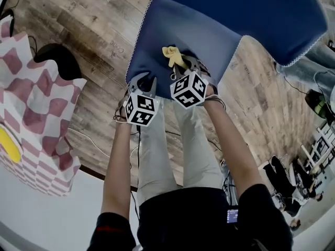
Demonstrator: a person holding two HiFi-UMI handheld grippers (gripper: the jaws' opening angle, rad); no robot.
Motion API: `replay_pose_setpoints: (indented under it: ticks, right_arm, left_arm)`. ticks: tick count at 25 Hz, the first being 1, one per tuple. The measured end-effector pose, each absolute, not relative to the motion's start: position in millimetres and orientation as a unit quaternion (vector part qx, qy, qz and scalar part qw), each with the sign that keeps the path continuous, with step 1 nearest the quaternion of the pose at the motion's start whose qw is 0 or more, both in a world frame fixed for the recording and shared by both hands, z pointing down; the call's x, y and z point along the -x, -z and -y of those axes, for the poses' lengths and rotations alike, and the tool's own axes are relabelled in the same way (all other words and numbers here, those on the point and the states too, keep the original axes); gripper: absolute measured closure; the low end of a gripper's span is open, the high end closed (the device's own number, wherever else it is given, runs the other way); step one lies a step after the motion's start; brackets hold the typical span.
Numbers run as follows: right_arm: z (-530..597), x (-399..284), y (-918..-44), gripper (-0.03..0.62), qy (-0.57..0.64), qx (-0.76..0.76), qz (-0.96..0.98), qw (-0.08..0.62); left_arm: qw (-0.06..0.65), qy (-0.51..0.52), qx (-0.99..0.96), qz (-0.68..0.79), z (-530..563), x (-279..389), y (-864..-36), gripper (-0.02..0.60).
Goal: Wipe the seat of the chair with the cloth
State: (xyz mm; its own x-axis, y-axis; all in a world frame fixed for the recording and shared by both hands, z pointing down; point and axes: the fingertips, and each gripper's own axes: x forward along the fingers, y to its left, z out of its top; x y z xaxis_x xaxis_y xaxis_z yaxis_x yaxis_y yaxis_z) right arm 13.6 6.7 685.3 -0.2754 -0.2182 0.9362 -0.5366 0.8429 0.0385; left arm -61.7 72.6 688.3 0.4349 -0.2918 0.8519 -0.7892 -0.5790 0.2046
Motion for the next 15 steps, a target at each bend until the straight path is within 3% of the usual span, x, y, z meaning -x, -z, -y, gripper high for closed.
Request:
replay_pose_setpoints:
  ticks: [7, 11, 15]
  right_arm:
    - [-92.3, -51.4, -656.6, 0.545, -0.23, -0.177, 0.759, 0.583]
    - [-106.6, -66.1, -622.5, 0.545, -0.221, -0.175, 0.76, 0.585]
    - [-95.7, -69.5, -555.2, 0.545, -0.23, -0.223, 0.778, 0.54]
  left_arm:
    - [0.398, -0.359, -0.77, 0.345, -134.0, 41.8, -629.6, 0.546]
    - [0.405, -0.355, -0.765, 0.353, -138.3, 42.3, -593.3, 0.557]
    - [0.394, -0.363, -0.768, 0.351, -134.1, 48.1, -533.0, 0.561]
